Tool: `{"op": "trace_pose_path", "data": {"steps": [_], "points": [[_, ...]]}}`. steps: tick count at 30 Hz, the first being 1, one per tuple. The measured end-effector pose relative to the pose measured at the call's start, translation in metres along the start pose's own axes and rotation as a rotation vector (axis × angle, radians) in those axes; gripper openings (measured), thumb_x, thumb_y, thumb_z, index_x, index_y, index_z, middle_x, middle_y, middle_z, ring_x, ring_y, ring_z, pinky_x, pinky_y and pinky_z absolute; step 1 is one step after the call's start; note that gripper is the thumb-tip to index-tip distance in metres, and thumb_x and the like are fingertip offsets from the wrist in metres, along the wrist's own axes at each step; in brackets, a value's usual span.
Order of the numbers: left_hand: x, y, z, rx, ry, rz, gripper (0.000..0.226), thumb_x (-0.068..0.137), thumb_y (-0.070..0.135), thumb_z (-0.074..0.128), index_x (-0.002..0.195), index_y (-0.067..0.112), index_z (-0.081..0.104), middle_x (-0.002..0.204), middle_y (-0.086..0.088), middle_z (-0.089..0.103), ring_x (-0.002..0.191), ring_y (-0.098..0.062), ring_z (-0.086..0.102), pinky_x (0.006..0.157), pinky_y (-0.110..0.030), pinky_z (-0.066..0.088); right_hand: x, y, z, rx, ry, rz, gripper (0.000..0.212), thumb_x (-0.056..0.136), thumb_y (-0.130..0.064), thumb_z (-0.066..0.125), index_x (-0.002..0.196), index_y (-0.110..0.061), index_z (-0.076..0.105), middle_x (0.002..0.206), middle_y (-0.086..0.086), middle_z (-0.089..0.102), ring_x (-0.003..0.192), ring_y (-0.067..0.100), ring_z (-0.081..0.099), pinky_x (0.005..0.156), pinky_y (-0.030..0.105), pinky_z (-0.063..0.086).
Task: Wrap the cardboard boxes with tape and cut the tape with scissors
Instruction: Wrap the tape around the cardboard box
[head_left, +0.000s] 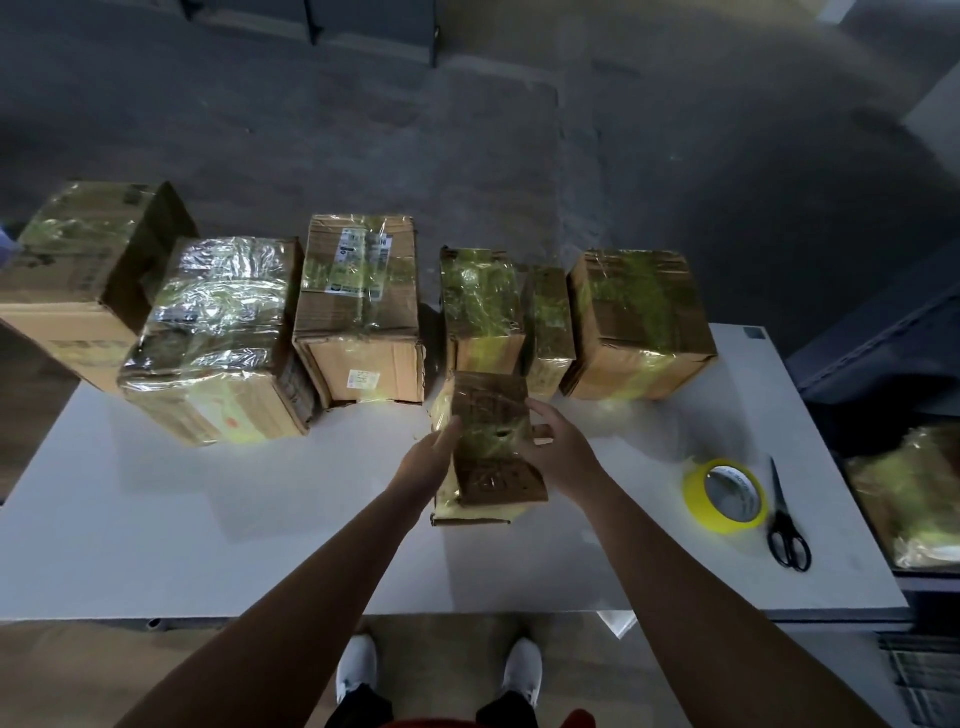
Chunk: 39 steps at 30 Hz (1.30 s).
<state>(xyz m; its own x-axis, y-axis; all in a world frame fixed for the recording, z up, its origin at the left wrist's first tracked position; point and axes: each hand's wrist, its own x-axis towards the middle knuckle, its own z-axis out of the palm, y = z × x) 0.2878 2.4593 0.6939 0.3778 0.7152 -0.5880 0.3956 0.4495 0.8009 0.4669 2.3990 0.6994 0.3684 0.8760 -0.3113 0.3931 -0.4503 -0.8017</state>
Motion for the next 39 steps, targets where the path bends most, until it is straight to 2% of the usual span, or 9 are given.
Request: {"op": "trace_pose_path", "data": {"steps": [4, 7, 10, 14, 18, 24, 29, 35, 39], "points": [[0.0, -0.005, 0.002, 0.043, -0.063, 0.037, 0.051, 0.092, 0.043, 0.059, 0.131, 0.012, 0.052, 0.123, -0.008, 0.062, 0.108, -0.021, 0.058, 0.081, -0.028, 0.047, -0.001, -0.002, 0.003, -0.039, -0.025, -0.043, 0.062, 0.085, -0.022, 0.066, 0.142, -0.026, 0.042, 0.133, -0.003, 0.054, 0.114, 0.012, 0.053, 0.092, 0.034, 0.05], [0.003, -0.008, 0.0, 0.026, -0.042, 0.023, 0.041, 0.089, 0.035, 0.065, 0.123, 0.013, 0.057, 0.115, -0.005, 0.065, 0.107, -0.021, 0.06, 0.084, -0.031, 0.049, -0.001, -0.003, 0.005, -0.058, -0.038, -0.056, 0.063, 0.085, -0.024, 0.067, 0.142, -0.028, 0.041, 0.136, -0.005, 0.05, 0.115, 0.009, 0.05, 0.093, 0.032, 0.049], [0.005, -0.007, 0.003, 0.051, 0.053, 0.051, 0.037, 0.087, 0.03, 0.068, 0.117, 0.015, 0.053, 0.105, -0.001, 0.063, 0.103, -0.021, 0.061, 0.071, -0.025, 0.049, -0.002, -0.005, 0.009, -0.078, -0.062, -0.069, 0.063, 0.086, -0.026, 0.066, 0.143, -0.03, 0.038, 0.135, -0.007, 0.049, 0.116, 0.009, 0.049, 0.089, 0.028, 0.047], [0.003, -0.002, 0.006, 0.326, 0.324, 0.202, 0.069, 0.082, 0.022, 0.072, 0.138, 0.008, 0.033, 0.123, -0.014, 0.053, 0.11, -0.029, 0.053, 0.087, -0.042, 0.051, -0.003, -0.006, 0.014, 0.009, -0.047, 0.009, 0.06, 0.087, -0.026, 0.061, 0.142, -0.034, 0.038, 0.123, 0.0, 0.059, 0.105, 0.013, 0.058, 0.083, 0.028, 0.051], [-0.007, 0.009, 0.015, 0.715, 0.483, 0.507, 0.067, 0.082, 0.011, 0.063, 0.142, 0.01, 0.033, 0.135, -0.014, 0.041, 0.123, -0.031, 0.04, 0.095, -0.044, 0.045, -0.002, -0.007, 0.011, 0.012, 0.019, 0.032, 0.049, 0.093, -0.027, 0.049, 0.141, -0.034, 0.04, 0.118, -0.001, 0.061, 0.095, 0.006, 0.058, 0.074, 0.02, 0.044], [-0.012, 0.032, 0.054, 0.731, 0.292, 0.722, 0.05, 0.087, 0.008, 0.058, 0.136, 0.011, 0.046, 0.136, -0.011, 0.045, 0.128, -0.028, 0.038, 0.104, -0.038, 0.041, -0.006, 0.0, -0.014, -0.025, 0.128, 0.024, 0.046, 0.095, -0.02, 0.047, 0.14, -0.023, 0.044, 0.132, 0.007, 0.056, 0.116, 0.02, 0.054, 0.09, 0.027, 0.043], [-0.008, 0.042, 0.098, 0.687, 0.125, 0.685, 0.044, 0.09, 0.007, 0.052, 0.134, 0.01, 0.047, 0.138, -0.011, 0.043, 0.129, -0.026, 0.039, 0.1, -0.036, 0.043, -0.017, 0.027, -0.049, -0.032, 0.212, 0.069, 0.041, 0.096, -0.019, 0.047, 0.137, -0.024, 0.048, 0.127, 0.007, 0.06, 0.108, 0.02, 0.058, 0.076, 0.023, 0.045], [0.0, 0.042, 0.157, 0.702, -0.031, 0.569, 0.04, 0.091, 0.01, 0.049, 0.13, 0.014, 0.049, 0.134, -0.006, 0.046, 0.123, -0.022, 0.044, 0.096, -0.031, 0.04, -0.029, 0.068, -0.089, -0.025, 0.331, 0.198, 0.037, 0.092, -0.013, 0.049, 0.129, -0.019, 0.055, 0.116, 0.012, 0.065, 0.1, 0.025, 0.061, 0.077, 0.025, 0.043], [0.004, 0.039, 0.194, 0.681, -0.108, 0.499, 0.037, 0.09, 0.01, 0.048, 0.127, 0.015, 0.052, 0.131, -0.005, 0.048, 0.121, -0.02, 0.047, 0.101, -0.034, 0.042, -0.036, 0.092, -0.11, -0.073, 0.34, 0.242, 0.038, 0.091, -0.009, 0.05, 0.128, -0.011, 0.055, 0.119, 0.015, 0.063, 0.111, 0.028, 0.058, 0.092, 0.03, 0.042]]}}
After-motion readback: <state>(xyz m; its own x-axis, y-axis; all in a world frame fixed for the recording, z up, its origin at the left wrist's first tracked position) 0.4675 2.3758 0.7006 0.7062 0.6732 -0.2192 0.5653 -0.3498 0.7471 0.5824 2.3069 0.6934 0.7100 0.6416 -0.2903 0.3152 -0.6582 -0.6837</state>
